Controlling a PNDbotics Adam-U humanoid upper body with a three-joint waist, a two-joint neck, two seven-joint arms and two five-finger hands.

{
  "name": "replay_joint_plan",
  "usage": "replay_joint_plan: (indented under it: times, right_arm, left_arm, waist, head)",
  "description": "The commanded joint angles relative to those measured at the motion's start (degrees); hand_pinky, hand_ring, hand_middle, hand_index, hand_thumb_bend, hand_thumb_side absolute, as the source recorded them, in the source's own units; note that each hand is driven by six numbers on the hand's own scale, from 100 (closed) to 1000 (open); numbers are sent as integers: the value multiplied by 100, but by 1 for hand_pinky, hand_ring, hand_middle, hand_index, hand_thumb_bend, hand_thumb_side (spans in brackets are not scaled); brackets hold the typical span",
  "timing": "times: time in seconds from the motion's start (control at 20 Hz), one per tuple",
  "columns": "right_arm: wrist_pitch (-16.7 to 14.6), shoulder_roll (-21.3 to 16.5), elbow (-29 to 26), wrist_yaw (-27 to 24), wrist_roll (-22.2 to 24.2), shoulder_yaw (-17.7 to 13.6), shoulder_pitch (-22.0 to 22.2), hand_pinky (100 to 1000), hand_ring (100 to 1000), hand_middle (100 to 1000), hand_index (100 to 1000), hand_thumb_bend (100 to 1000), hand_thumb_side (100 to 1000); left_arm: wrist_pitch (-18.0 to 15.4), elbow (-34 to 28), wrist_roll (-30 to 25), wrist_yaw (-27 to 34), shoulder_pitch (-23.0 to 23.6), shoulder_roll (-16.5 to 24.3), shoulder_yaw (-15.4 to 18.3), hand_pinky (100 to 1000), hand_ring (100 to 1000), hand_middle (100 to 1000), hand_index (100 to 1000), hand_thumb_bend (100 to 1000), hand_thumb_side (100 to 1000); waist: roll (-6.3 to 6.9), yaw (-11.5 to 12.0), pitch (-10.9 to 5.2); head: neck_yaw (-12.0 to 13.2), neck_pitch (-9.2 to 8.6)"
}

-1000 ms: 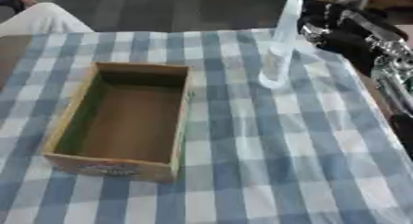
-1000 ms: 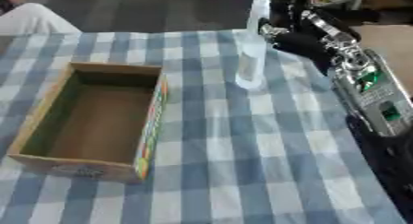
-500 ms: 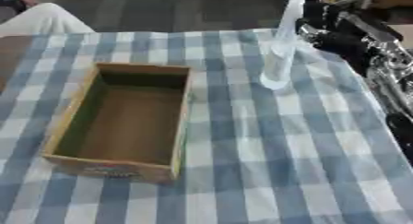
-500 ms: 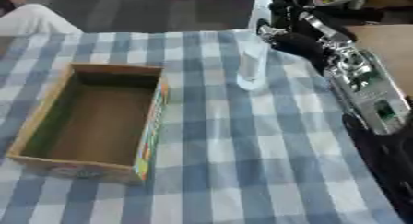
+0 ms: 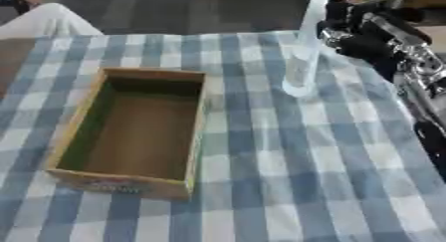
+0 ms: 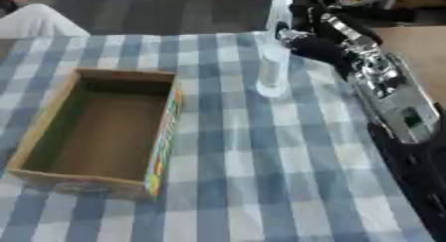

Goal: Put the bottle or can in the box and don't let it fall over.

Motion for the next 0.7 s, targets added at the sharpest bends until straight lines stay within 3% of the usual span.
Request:
replay_joint_plan:
  times: [0.05,0.7]
  right_arm:
    - [-60,-102,6,58,20,-72,-145,1000,1000,1000,971,100,357]
    - [23,-107,143,163,-209,-187,-240,1000,1000,1000,971,100,364]
  left_arm:
    - [-10,-95,-30,2,-57,90,3,464,678,678,717,100,712]
    - [4,-100,-63,3,-66,81,-23,463,678,679,714,100,716]
  waist:
    - [7,21,-52]
    - [26,36,14]
  head:
    - [-28,-91]
    - [-38,-126]
